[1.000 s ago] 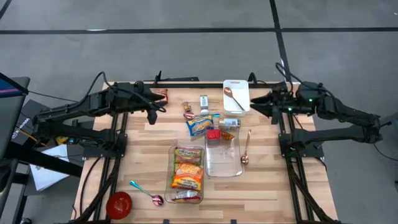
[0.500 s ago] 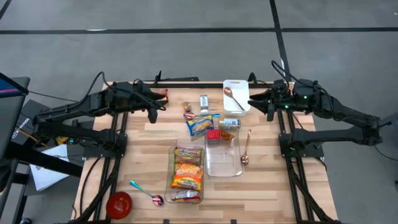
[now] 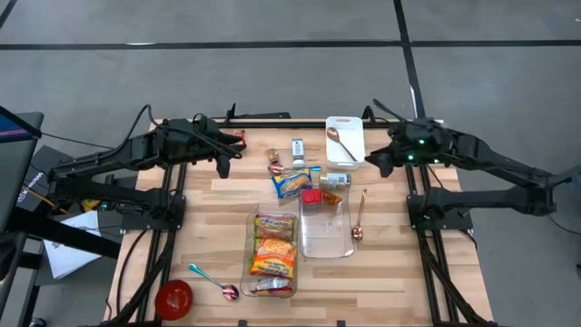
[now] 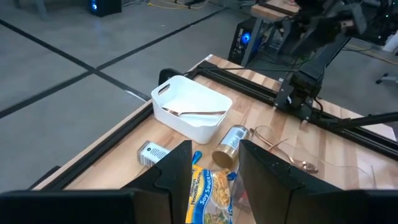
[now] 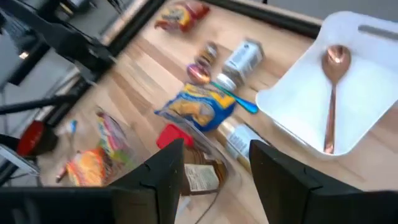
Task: Pick & Place Food Item
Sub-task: Put the gold seasoning bottle into the right transparent bin
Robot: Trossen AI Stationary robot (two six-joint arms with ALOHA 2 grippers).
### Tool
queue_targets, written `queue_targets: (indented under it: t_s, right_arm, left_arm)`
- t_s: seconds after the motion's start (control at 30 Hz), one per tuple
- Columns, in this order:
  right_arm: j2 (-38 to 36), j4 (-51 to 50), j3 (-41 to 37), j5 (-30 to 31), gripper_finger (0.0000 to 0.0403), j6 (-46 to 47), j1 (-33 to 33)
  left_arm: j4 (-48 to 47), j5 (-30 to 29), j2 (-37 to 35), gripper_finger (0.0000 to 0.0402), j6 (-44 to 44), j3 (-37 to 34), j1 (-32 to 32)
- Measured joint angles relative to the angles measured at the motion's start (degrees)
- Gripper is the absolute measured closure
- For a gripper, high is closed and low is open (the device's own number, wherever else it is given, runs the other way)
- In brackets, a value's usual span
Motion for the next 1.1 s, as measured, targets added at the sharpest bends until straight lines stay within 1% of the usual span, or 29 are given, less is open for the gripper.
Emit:
queue_targets:
  t_s: [0.07, 0.23, 0.4, 0.53, 0.63, 0.7, 0.77, 0.83, 1.0, 1.1]
  right_arm:
    - [1.4, 1.0, 0.0, -0.5, 0.0228, -0.9, -0.3]
    - [4.9, 9.5, 0.0, -6.3, 0.0228, -5.5, -0.3]
    - [8.9, 16.3, 0.0, -9.9, 0.0228, -10.3, -0.5]
    - [13.9, 17.0, 2.6, -12.3, 0.0228, -12.9, -1.3]
    - [19.3, 15.9, 5.6, -14.5, 0.0228, -14.2, -2.6]
    - [23.7, 15.1, 8.7, -17.0, 0.0228, -16.7, -3.6]
    - [28.7, 12.8, 12.7, -19.5, 0.0228, -20.6, -4.6]
    - [34.5, 7.5, 17.7, -20.4, 0.0228, -25.7, -5.4]
    - [50.0, -8.2, 32.5, -20.5, 0.0228, -39.2, -6.6]
    - [58.4, -16.6, 41.0, -19.8, 0.0228, -43.5, -6.8]
  left_arm:
    - [0.0, -0.2, 0.0, 0.0275, 0.0, 0.0, 0.0]
    - [0.0, -0.9, 0.2, 0.0275, 0.0, 0.0, 0.0]
    - [0.1, -1.0, 0.2, 0.0275, 0.0, 0.0, 0.0]
    - [0.1, -1.0, 0.1, 0.0275, 0.0, 0.0, 0.0]
    - [0.1, -1.0, 0.2, 0.0275, 0.0, 0.0, 0.0]
    - [0.1, -1.0, 0.1, 0.0275, 0.0, 0.0, 0.0]
    - [0.1, -1.0, 0.1, 0.0275, 0.0, 0.0, 0.0]
    - [0.1, -1.0, 0.1, 0.0275, 0.0, 0.0, 0.0]
    - [0.1, -1.0, 0.1, 0.0275, 0.0, 0.0, 0.0]
    - [0.1, -1.0, 0.1, 0.0275, 0.0, 0.0, 0.0]
